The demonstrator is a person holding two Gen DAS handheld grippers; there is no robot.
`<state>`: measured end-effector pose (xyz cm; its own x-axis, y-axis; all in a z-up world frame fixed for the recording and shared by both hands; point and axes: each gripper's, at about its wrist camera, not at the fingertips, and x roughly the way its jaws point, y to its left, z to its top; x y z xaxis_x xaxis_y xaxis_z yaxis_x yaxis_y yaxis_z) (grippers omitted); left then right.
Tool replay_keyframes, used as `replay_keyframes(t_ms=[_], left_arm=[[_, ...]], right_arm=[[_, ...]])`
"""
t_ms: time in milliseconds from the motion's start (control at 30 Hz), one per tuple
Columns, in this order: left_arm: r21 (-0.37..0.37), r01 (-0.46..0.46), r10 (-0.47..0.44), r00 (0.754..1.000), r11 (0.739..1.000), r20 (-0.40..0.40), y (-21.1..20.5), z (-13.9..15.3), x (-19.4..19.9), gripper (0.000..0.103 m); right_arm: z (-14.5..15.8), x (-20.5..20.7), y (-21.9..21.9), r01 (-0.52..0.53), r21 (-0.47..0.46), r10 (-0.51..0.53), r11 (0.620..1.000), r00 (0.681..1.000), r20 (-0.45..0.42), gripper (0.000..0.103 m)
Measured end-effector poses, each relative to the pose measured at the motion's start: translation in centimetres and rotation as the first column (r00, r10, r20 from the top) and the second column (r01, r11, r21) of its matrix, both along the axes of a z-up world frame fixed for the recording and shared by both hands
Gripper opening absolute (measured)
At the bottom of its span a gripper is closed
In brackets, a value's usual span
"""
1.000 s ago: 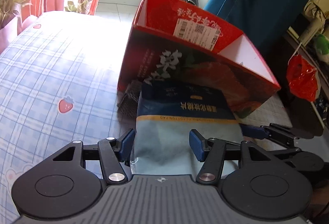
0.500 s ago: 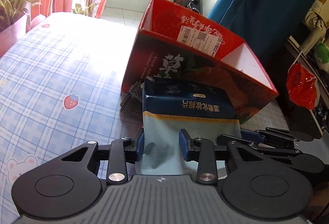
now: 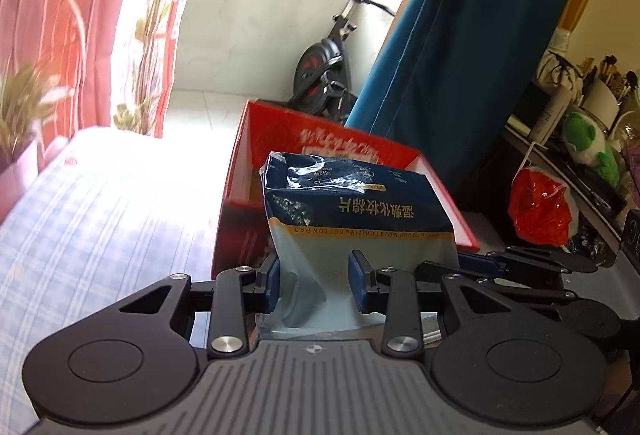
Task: Organize soft objects
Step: 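Lift the blue-and-white bag into the box and open both grippers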
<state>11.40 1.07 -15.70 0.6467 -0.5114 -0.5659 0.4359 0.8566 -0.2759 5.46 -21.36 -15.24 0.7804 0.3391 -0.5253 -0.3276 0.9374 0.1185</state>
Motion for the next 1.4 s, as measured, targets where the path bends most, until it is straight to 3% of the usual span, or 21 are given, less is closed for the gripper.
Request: replay_keyframes(t_ms=[233,400,667,900,1167,1233,1267,1400], left_arm=[[0.010,0.038,-0.039,0.998,0.999,0.056,-2.7,1.9,4.5,0.037],[0.023,0.012,-0.014,0.996,1.000,0.086,-5.5,1.5,8.9,0.037],[0.076,-0.030,0.031,0.999,0.997,-0.015,-8.9,-1.1,14.8,0.037],[0.161,0.002,0.005,0.999,0.987,-0.047,-10.3,-2.8,16.6,0.037],[0.214,0.004,0.008,0.999,0.977,-0.052,-9.9,-3.4,17.1,0.037],[0.230,0.005,0.006,0.999,0.973,-0.047,-9.8,-3.4,16.9,0.044],[0.234,0.007,0.004,0.999,0.972,-0.044,-9.6,-3.2,16.9,0.046],[0.225,0.016,-0.008,0.999,0.974,-0.038,-8.7,-2.4,15.9,0.050]], right_arm=[[3.3,3.6,-1.7,0.032,-0.044,-0.029,0.999,0.997,0.075,0.022],[3.5,8.4,-3.3,0.081,-0.066,-0.076,0.995,0.994,0.080,0.022],[0.1,15.6,-5.3,0.166,-0.068,-0.169,0.984,0.985,-0.030,0.022],[-3.5,18.1,-5.9,0.216,-0.071,-0.225,0.974,0.962,-0.154,0.021],[-4.7,18.6,-4.6,0.215,-0.120,-0.235,0.969,0.953,-0.193,0.022],[-4.8,18.5,-4.3,0.212,-0.138,-0.237,0.967,0.950,-0.201,0.026],[-4.9,18.4,-4.2,0.216,-0.161,-0.247,0.963,0.947,-0.203,0.033],[-5.3,17.7,-3.6,0.189,-0.220,-0.234,0.957,0.951,-0.202,0.033]])
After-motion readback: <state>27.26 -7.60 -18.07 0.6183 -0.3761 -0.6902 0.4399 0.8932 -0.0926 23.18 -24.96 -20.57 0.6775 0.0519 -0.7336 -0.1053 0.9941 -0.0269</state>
